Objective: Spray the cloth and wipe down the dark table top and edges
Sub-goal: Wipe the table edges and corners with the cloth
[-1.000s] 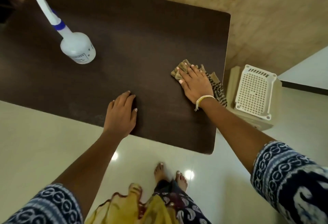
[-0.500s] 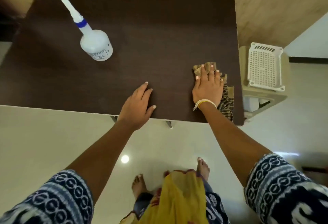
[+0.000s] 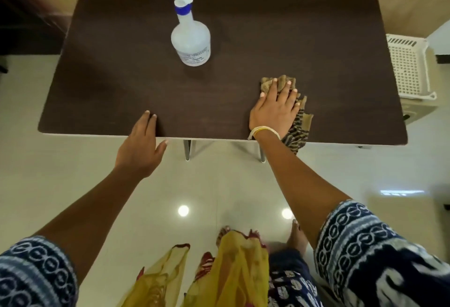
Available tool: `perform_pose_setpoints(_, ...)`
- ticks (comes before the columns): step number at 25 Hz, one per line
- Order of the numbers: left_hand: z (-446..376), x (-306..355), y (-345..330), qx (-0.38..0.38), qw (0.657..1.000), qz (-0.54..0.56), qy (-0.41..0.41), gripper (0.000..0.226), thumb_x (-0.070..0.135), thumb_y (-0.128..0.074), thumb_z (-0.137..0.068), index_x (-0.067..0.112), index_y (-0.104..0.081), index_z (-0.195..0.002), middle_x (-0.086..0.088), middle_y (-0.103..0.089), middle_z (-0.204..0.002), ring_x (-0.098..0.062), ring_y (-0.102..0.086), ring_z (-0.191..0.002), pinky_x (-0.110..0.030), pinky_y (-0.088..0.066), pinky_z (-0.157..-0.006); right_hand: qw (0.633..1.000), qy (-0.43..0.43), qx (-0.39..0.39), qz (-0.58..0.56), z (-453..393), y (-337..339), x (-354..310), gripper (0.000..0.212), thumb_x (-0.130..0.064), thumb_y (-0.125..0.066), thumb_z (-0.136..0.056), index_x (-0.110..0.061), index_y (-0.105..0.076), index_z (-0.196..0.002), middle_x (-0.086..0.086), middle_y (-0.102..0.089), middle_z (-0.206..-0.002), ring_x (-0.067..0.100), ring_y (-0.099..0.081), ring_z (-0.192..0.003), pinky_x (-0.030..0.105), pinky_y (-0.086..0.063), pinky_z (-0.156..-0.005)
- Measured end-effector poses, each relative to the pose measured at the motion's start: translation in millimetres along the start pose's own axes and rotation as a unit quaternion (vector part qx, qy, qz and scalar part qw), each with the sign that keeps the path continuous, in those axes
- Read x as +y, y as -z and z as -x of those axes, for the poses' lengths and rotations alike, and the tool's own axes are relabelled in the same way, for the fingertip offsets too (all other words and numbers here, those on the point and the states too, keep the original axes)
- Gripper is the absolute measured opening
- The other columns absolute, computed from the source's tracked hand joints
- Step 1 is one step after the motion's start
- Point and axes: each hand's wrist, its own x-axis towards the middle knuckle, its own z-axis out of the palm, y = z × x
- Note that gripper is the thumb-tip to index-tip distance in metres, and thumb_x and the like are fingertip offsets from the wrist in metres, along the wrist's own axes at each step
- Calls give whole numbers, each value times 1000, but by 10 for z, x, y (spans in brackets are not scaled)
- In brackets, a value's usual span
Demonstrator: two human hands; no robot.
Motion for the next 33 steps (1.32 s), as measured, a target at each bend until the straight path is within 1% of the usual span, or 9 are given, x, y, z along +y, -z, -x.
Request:
perform_pose_setpoints(2, 13, -86, -26, -13, 1000, 22, -15, 73, 39, -48, -99, 10, -13, -156, -7, -9, -165, -26, -15, -151, -45, -34, -114, 1000, 19, -10, -10, 229, -104, -328, 54, -40, -24, -101, -24, -26, -153, 8, -19, -162, 31, -16, -148, 49, -13, -119)
perform_pose_setpoints(5, 0, -143, -25, -29, 997, 71, -31, 78, 30, -57, -97, 11, -11, -157, -5, -6, -165, -23, -9, -152, -40, -24, -118, 997, 71, -35, -24, 568, -261, -870, 55, -37, -27, -100, -24, -25, -153, 9, -19, -162, 31, -15, -149, 50, -12, -119)
perform_pose_setpoints(9, -58, -257, 53, -55, 992, 102, -41, 78, 23, -58, -96, 15, -11, -157, 0, -4, -165, -21, -10, -152, -39, -24, -118, 987, 138, -72, -40, 873, -383, -1421, 55, -36, -30, -100, -25, -22, -154, 8, -16, -162, 30, -11, -150, 50, -10, -120)
perform_pose_setpoints(12, -78, -293, 111, -63, 988, 130, -58, 74, 20, -57, -97, 15, -13, -157, 2, -5, -165, -20, -13, -151, -38, -25, -118, 986, 147, -71, -33, 875, -435, -1497, 55, -36, -29, -100, -25, -21, -154, 7, -16, -162, 30, -10, -150, 50, -10, -120)
perform_pose_setpoints(18, -152, -354, 246, -52, 988, 138, -43, 64, 19, -51, -99, 17, -21, -155, 1, -16, -163, -22, -26, -147, -39, -32, -115, 987, 147, -61, -16, 918, -438, -1522, 54, -36, -28, -100, -25, -23, -153, 8, -18, -162, 30, -12, -150, 50, -11, -119)
perform_pose_setpoints(24, -193, -568, 242, -31, 989, 132, -67, 57, 22, -55, -98, 18, -34, -151, 4, -25, -160, -22, -38, -140, -39, -41, -109, 987, 144, -68, 0, 912, -414, -1533, 53, -39, -25, -101, -26, -23, -153, 6, -17, -162, 28, -12, -150, 49, -14, -119)
perform_pose_setpoints(28, -216, -707, 210, -8, 990, 75, -122, 55, 22, -53, -98, 20, -36, -150, 1, -27, -160, -20, -39, -140, -38, -37, -109, 989, 139, -53, 25, 879, -425, -1532, 53, -39, -25, -101, -26, -24, -153, 5, -19, -162, 28, -14, -150, 49, -15, -120)
perform_pose_setpoints(30, -270, -788, 237, -8, 987, 64, -150, 54, 25, -52, -99, 21, -35, -150, 1, -26, -160, -19, -36, -142, -37, -34, -111, 993, 104, -42, 22, 888, -440, -1613, 53, -39, -26, -101, -26, -24, -153, 4, -19, -162, 28, -14, -150, 48, -15, -120)
perform_pose_setpoints(33, -317, -993, 273, -12, 977, 44, -210, 53, 24, -50, -100, 20, -35, -151, -1, -25, -161, -19, -35, -142, -36, -34, -110, 1000, -9, -21, -7, 1007, -519, -1982, 54, -38, -26, -101, -25, -22, -154, 4, -16, -163, 28, -10, -150, 49, -13, -120)
